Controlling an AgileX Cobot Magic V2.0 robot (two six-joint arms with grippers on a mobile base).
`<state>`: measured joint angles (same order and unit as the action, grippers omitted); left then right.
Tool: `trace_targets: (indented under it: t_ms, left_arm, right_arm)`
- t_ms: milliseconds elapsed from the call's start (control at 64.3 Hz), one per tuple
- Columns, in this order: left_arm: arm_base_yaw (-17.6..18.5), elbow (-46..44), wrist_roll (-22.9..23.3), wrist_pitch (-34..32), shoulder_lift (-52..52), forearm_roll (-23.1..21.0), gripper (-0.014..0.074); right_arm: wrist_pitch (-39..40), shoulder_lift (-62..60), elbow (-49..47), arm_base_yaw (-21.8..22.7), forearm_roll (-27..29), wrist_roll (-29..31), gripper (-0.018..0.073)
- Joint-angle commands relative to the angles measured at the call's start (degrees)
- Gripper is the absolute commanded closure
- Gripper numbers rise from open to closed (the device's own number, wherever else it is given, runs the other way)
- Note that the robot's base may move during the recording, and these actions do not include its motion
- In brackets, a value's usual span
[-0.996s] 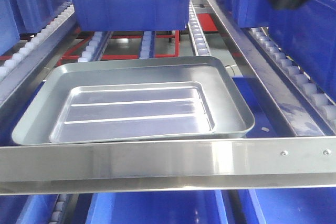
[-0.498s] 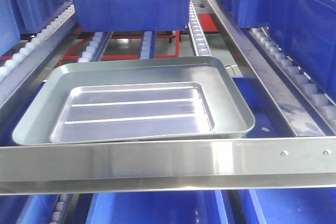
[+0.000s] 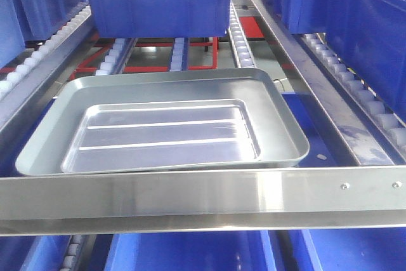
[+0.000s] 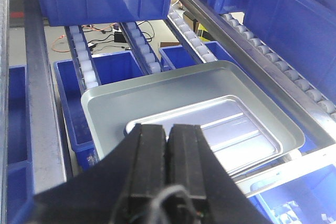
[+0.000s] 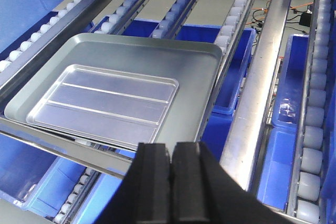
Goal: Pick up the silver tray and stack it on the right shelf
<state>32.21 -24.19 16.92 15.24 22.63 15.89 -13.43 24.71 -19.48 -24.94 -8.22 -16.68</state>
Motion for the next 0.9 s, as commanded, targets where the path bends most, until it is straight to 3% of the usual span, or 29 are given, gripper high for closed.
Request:
trace_targets:
  t_ms: [0, 171, 218, 311, 358, 467, 576, 716, 887]
  left_arm:
    - [-0.07, -1.55, -0.08, -5.23, 0.29, 0.16, 0.0675]
    - [-0.3, -1.55, -0.68, -4.88, 0.18, -0.24, 0.0675]
    - [-0.3, -1.46, -7.31, -4.88, 0.18, -5.12, 0.0675]
    - [-0.55, -1.24, -25.05, -5.12, 0.18, -20.45, 0.0675]
    - [-1.04, -1.16, -29.05, -5.56, 0.08, -23.95, 0.0675]
    - [-3.82, -0.8, -29.38, -6.14, -1.29, -23.77, 0.0675]
    - [-9.38, 1.72, -29.38, -6.14, -5.54, -23.77, 0.0675]
    - [-17.45, 8.5, -29.38, -6.46, -14.17, -23.77, 0.0675]
    - [-23.49, 18.54, -29.38, -9.08, -23.09, -24.51, 0.0675]
  right_arm:
    - [5.31, 0.2, -1.52, 0.26, -1.02, 0.62, 0.051]
    - [5.31, 0.2, -1.52, 0.26, -1.02, 0.62, 0.051]
    - [5.31, 0.2, -1.52, 0.26, -1.02, 0.62, 0.051]
    - [5.22, 0.2, -1.52, 0.26, -1.02, 0.62, 0.051]
    - [5.22, 0.2, -1.52, 0.26, -1.02, 0.62, 0.051]
    - [5.12, 0.2, -1.52, 0.26, -1.02, 0.62, 0.051]
    - [5.12, 0.2, -1.52, 0.26, -1.02, 0.62, 0.051]
    - [5.07, 0.2, -1.52, 0.26, -1.02, 0.62, 0.051]
    - [5.07, 0.2, -1.52, 0.26, -1.02, 0.62, 0.051]
